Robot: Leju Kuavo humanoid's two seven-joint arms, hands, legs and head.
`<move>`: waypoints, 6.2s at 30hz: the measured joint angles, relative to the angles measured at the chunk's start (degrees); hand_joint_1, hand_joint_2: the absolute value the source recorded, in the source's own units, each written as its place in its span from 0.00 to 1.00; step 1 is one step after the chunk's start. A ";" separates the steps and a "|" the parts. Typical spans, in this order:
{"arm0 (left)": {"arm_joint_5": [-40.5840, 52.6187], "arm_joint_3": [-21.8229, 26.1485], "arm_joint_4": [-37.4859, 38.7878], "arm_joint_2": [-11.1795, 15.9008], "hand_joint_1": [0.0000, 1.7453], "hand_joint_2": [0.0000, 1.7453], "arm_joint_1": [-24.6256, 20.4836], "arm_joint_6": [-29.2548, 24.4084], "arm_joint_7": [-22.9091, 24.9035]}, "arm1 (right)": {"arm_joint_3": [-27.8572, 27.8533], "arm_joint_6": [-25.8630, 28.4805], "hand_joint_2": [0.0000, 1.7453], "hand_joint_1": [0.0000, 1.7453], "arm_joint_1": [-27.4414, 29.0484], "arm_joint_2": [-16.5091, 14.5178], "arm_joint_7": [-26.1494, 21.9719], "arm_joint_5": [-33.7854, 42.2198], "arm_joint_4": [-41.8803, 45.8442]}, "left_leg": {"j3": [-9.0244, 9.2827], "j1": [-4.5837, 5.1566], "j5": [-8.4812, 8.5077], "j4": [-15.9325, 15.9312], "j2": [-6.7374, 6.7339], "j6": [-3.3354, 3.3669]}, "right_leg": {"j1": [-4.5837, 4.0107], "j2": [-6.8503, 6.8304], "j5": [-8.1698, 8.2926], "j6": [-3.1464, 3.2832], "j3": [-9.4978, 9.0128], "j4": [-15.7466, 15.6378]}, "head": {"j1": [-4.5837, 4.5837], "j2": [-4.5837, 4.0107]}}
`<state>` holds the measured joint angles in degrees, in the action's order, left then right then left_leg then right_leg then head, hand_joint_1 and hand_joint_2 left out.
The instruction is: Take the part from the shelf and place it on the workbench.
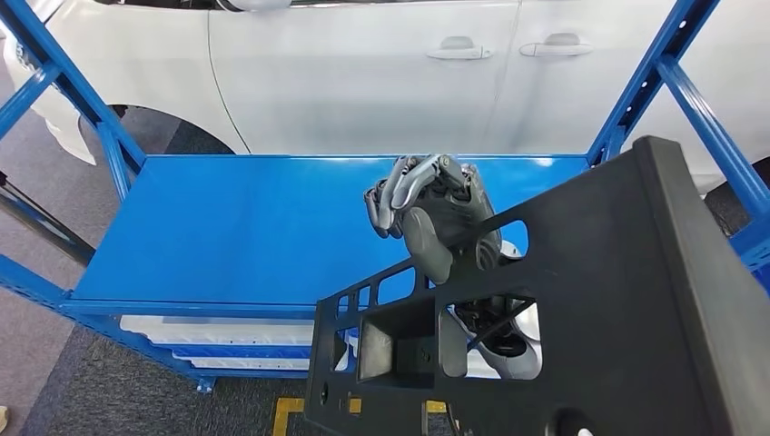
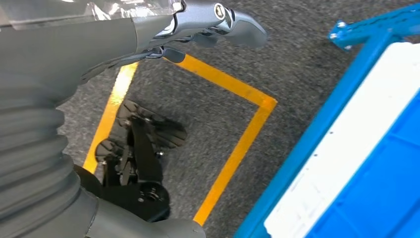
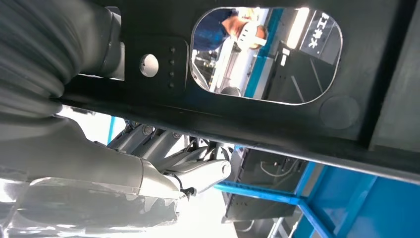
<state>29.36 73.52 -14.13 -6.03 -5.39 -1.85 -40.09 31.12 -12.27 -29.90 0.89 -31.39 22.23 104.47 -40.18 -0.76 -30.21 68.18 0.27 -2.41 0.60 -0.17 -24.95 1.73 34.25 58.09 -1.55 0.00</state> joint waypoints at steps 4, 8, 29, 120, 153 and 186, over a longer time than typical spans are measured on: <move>-0.38 -0.04 0.01 -0.09 0.00 1.00 0.02 -0.55 0.00 | 0.48 0.23 1.00 1.00 -0.13 1.45 -0.59 0.94 -0.97 | 2.73 0.02 -2.80 3.06 -0.01 0.16 | -0.35 -0.11 2.07 -0.07 2.70 0.16 | -0.02 0.00; -0.49 -0.09 0.01 -0.14 0.00 1.00 -0.13 -1.00 -0.02 | 0.72 -0.09 1.00 1.00 -0.05 3.19 -2.06 1.04 -1.21 | 12.34 0.82 0.18 -10.85 -0.02 1.83 | -0.40 -0.16 3.94 -0.99 3.80 0.08 | -0.02 0.01; 1.12 -2.92 0.05 0.54 0.00 1.00 0.11 0.81 0.00 | 5.49 10.01 1.00 1.00 -10.15 10.41 0.37 4.76 1.96 | -0.49 0.26 6.47 -6.68 -0.42 0.69 | -0.02 -0.12 -2.53 -0.09 -3.25 -0.12 | 0.54 0.00; 0.08 -2.17 0.12 2.76 0.00 1.00 1.85 -7.35 4.94 | 5.37 4.16 1.00 1.00 0.85 15.04 -8.15 -7.67 2.31 | 8.21 0.28 2.03 -9.10 -3.13 0.15 | 0.38 -0.71 -0.07 -0.48 1.10 1.28 | 0.94 0.00; 4.00 -3.88 0.61 1.58 0.00 1.00 0.83 -5.40 5.31 | 3.33 8.16 1.00 1.00 -1.22 12.70 -0.89 -10.40 10.40 | 5.21 0.42 -2.48 -1.64 -1.45 0.04 | 0.48 0.09 0.22 -0.02 0.74 0.50 | 1.19 0.00; 4.78 -4.80 0.68 1.60 0.00 1.00 0.47 -6.73 6.35 | -8.17 -0.26 1.00 1.00 -19.32 4.21 3.85 -9.61 -17.09 | 0.88 0.46 -4.58 6.19 -0.78 -0.12 | -0.04 1.37 0.82 0.33 1.91 0.84 | 1.08 0.00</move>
<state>34.14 68.72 -13.44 -4.44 -4.92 -8.58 -33.74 22.95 -12.54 -49.22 5.10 -27.54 12.62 87.38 -39.30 -0.30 -34.79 74.37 -0.50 -2.53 0.56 1.20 -24.13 2.06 36.16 58.92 -0.48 0.00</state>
